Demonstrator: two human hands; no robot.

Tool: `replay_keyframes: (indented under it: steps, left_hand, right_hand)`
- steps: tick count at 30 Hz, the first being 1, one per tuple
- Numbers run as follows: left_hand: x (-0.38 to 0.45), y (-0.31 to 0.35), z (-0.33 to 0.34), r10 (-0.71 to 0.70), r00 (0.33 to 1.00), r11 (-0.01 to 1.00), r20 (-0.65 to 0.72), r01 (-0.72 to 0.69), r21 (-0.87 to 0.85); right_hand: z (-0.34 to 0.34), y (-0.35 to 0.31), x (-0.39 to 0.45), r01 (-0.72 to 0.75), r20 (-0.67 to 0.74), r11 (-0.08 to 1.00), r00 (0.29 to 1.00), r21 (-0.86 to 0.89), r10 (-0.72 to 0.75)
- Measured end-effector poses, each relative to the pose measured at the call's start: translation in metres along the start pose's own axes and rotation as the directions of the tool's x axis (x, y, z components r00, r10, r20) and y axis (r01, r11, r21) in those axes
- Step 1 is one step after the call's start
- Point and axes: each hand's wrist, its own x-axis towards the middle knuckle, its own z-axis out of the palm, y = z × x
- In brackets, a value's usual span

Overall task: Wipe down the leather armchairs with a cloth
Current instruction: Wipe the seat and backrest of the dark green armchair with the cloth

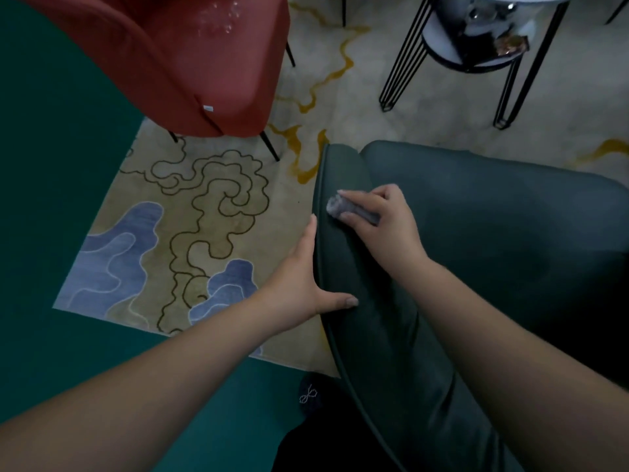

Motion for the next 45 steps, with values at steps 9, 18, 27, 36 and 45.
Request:
replay_keyframes:
  steps: [9, 18, 27, 36, 45]
  left_hand:
    - [-0.001, 0.005, 0.0, -0.014, 1.0, 1.0, 0.001, 0.014, -0.005]
    - [0.011, 0.012, -0.002, -0.016, 0.997, 0.999, -0.07, 0.019, 0.037]
    - [0.013, 0.014, 0.0, -0.024, 0.996, 0.996, -0.084, 0.031, 0.084]
    - [0.013, 0.008, 0.001, -0.029, 0.997, 1.0, -0.07, 0.028, -0.012]
    - [0.007, 0.015, -0.013, -0.022, 0.999, 0.995, -0.04, 0.026, 0.101]
  right_hand:
    - [0.006, -0.003, -0.002, 0.119, 0.004, 0.991, 0.993, -0.057, -0.119]
    - [0.005, -0.005, 0.037, -0.115, -0.003, 0.986, 0.993, 0.116, 0.116]
    - [0.001, 0.005, -0.004, 0.045, 0.0, 0.998, 0.999, 0.037, -0.045]
    - [0.018, 0.015, 0.046, -0.008, -0.081, 0.992, 0.997, 0.129, 0.018]
    - [-0.017, 0.042, 0.018, -0.368, 0.03, 0.907, 0.929, 0.204, 0.37]
